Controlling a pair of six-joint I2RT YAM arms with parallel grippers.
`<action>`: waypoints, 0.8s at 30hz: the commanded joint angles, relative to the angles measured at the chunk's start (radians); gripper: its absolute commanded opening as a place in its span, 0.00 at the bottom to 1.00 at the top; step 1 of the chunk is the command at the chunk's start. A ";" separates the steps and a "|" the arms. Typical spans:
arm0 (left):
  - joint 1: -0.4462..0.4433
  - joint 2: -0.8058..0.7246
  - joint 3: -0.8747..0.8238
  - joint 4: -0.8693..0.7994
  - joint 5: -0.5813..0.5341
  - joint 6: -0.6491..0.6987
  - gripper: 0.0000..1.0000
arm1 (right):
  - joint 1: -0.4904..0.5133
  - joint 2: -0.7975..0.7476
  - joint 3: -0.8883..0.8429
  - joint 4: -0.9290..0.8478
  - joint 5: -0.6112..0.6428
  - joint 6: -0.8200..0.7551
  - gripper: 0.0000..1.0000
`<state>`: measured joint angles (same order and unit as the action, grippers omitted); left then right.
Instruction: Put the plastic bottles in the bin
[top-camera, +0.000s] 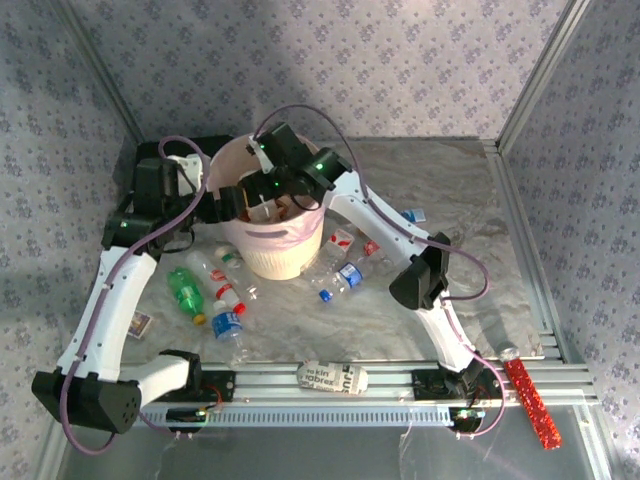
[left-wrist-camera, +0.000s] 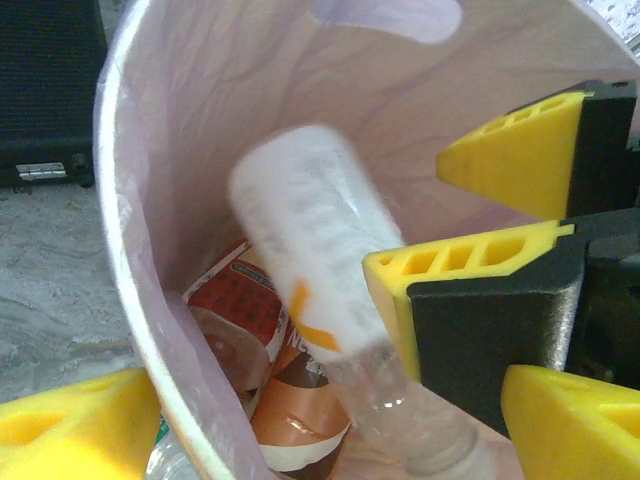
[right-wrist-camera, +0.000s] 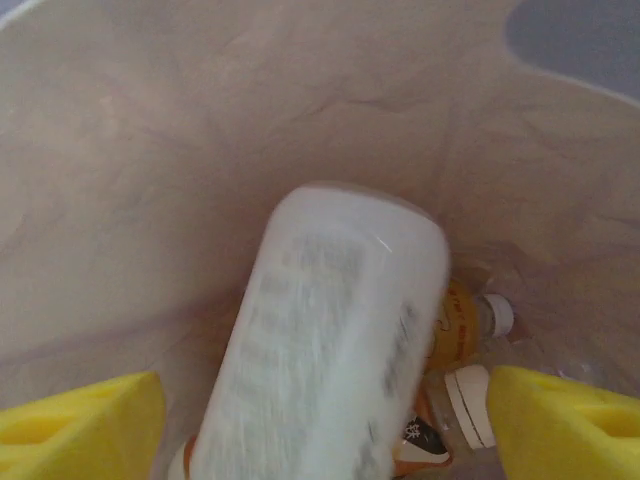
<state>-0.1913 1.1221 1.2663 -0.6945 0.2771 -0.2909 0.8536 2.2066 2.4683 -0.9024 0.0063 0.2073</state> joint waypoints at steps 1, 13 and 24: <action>0.004 0.008 -0.002 0.047 0.018 -0.012 0.88 | 0.010 -0.010 0.058 -0.018 0.028 -0.028 0.97; 0.004 0.032 -0.004 0.061 0.032 -0.013 0.87 | -0.032 -0.222 0.050 0.010 0.094 0.043 0.99; -0.026 0.062 0.002 0.083 0.028 -0.015 0.87 | -0.347 -0.724 -0.625 0.156 0.222 0.409 0.99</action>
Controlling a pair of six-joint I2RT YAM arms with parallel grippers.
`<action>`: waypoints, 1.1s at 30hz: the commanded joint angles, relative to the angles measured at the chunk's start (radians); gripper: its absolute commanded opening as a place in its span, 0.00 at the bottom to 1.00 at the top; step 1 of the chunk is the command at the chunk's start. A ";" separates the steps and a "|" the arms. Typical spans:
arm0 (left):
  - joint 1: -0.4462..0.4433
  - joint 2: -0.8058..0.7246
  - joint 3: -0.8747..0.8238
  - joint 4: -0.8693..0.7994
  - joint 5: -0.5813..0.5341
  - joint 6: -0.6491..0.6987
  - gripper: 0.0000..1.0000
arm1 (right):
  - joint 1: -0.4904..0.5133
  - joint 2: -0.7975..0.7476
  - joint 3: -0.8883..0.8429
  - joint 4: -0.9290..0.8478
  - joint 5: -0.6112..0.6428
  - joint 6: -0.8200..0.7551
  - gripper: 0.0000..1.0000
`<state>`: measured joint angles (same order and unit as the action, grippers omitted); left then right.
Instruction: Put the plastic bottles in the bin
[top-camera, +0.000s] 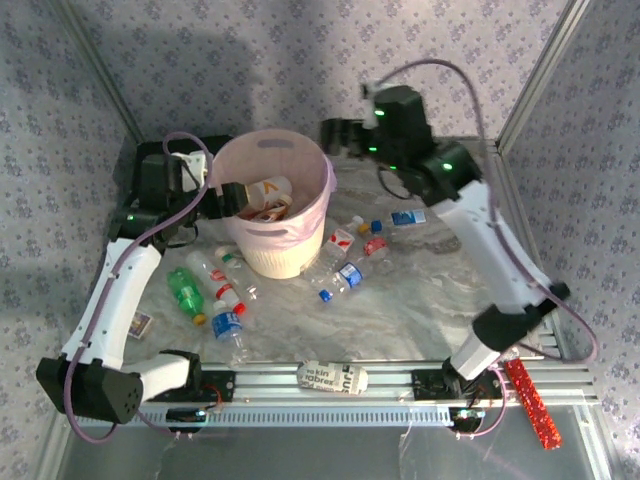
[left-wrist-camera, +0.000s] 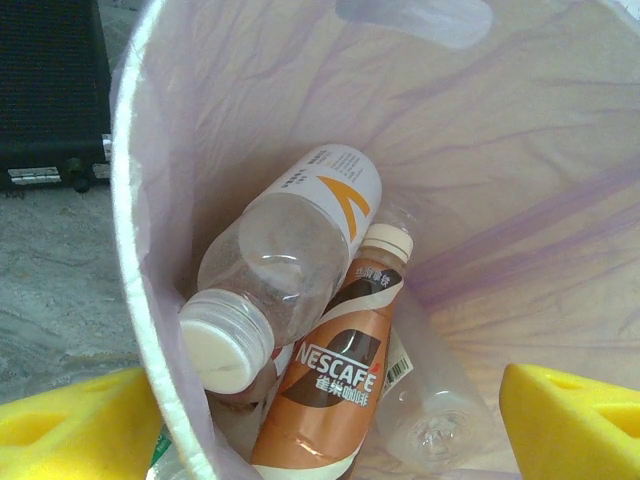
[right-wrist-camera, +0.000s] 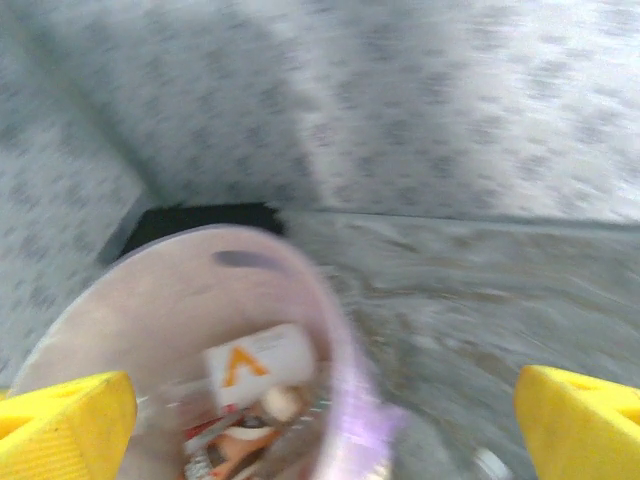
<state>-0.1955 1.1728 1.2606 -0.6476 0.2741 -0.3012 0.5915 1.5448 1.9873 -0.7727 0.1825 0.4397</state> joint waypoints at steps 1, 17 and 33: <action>-0.028 0.013 0.010 0.038 0.027 -0.003 0.87 | -0.152 -0.106 -0.227 0.018 0.021 0.256 0.99; -0.111 0.077 0.020 0.092 -0.004 -0.025 0.87 | -0.383 -0.121 -0.829 0.261 0.073 0.621 0.99; -0.139 0.111 0.028 0.100 -0.004 -0.022 0.87 | -0.380 0.235 -0.755 0.352 0.033 0.684 0.99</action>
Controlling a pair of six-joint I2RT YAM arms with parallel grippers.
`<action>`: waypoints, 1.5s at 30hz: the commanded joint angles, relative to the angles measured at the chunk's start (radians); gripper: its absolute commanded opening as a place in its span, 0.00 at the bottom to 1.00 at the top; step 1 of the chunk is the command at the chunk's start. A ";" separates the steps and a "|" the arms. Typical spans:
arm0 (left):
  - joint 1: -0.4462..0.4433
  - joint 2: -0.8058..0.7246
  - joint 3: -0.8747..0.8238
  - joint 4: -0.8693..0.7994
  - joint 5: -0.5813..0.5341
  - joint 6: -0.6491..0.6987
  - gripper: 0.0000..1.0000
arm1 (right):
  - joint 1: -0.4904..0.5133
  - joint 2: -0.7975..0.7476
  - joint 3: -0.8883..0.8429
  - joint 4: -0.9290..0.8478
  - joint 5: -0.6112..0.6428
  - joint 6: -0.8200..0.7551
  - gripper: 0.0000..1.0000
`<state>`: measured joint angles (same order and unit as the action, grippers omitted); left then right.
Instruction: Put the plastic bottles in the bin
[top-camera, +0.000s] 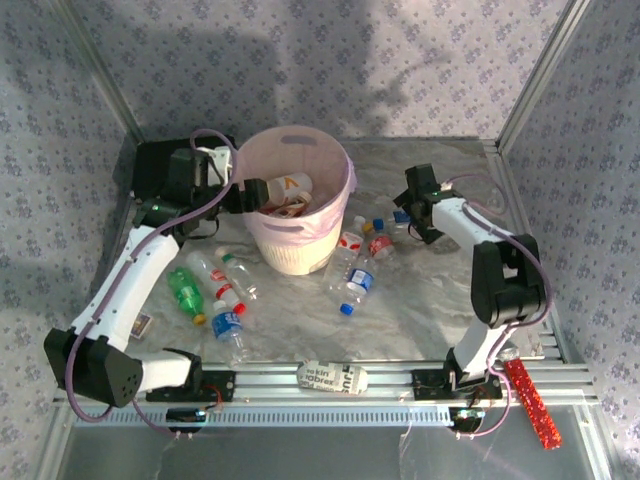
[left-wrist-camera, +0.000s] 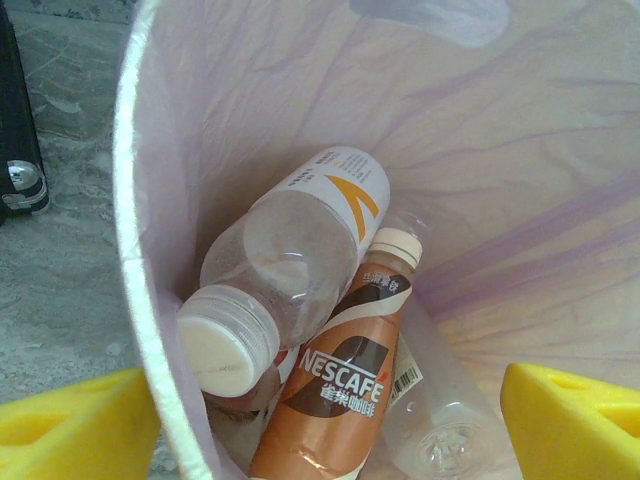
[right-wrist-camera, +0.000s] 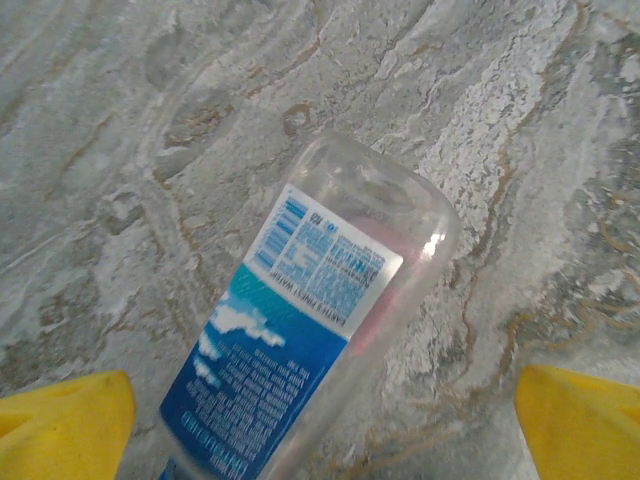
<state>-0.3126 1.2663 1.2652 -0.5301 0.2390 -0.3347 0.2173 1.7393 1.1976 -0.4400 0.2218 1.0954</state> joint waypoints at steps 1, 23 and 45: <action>-0.023 0.018 0.025 -0.019 0.031 0.011 0.87 | -0.006 0.056 0.040 0.023 -0.011 0.029 0.99; -0.031 0.047 0.051 -0.024 0.042 0.014 0.87 | -0.020 0.137 0.060 0.042 -0.035 -0.009 0.71; -0.050 0.069 0.051 0.015 0.075 -0.011 0.87 | 0.054 -0.255 0.260 -0.122 0.006 -0.347 0.59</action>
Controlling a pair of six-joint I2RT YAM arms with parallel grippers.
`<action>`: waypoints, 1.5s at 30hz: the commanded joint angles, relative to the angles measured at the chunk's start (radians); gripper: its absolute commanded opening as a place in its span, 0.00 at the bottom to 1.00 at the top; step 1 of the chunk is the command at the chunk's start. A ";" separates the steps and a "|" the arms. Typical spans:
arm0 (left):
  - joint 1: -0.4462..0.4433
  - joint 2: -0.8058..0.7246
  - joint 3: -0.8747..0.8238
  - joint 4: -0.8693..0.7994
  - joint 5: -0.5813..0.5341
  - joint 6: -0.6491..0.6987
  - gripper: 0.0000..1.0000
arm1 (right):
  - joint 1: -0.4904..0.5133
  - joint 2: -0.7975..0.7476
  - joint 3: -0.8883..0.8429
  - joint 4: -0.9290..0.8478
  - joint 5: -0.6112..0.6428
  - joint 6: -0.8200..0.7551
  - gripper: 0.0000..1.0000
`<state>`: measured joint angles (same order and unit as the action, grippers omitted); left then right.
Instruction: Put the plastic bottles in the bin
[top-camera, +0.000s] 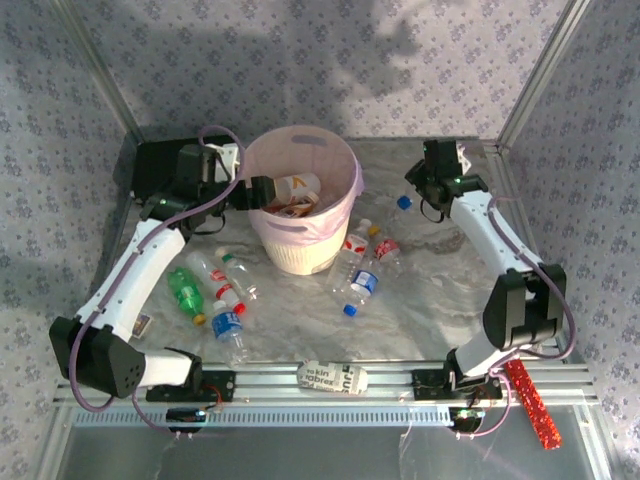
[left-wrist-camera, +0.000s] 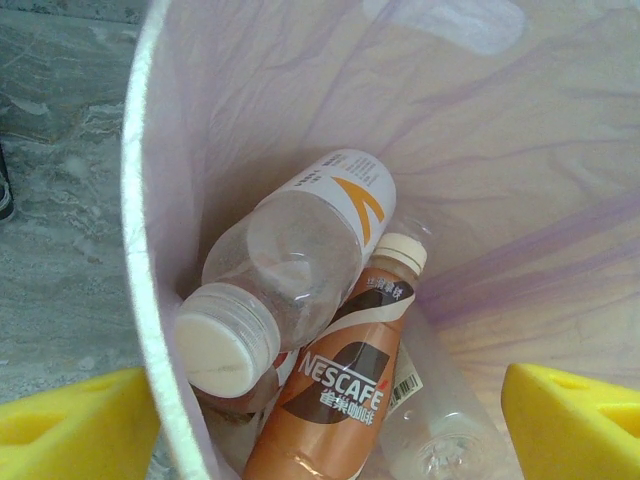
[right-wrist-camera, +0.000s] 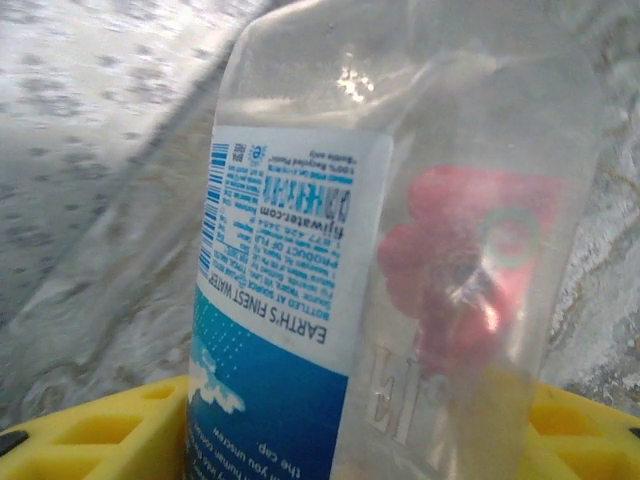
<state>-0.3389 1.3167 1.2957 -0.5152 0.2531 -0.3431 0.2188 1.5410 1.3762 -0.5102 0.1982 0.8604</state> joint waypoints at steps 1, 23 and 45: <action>-0.027 0.022 0.022 -0.001 0.062 -0.002 0.87 | 0.078 -0.068 0.114 -0.068 0.040 -0.137 0.59; -0.051 0.025 0.032 0.006 0.042 -0.007 0.87 | 0.545 0.332 0.900 -0.391 0.014 -0.515 0.57; -0.052 0.026 0.040 -0.005 0.025 0.003 0.87 | 0.528 0.600 0.950 -0.576 -0.094 -0.471 0.57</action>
<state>-0.3798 1.3319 1.3087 -0.5049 0.2543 -0.3500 0.7597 2.1220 2.3535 -1.0718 0.1318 0.3729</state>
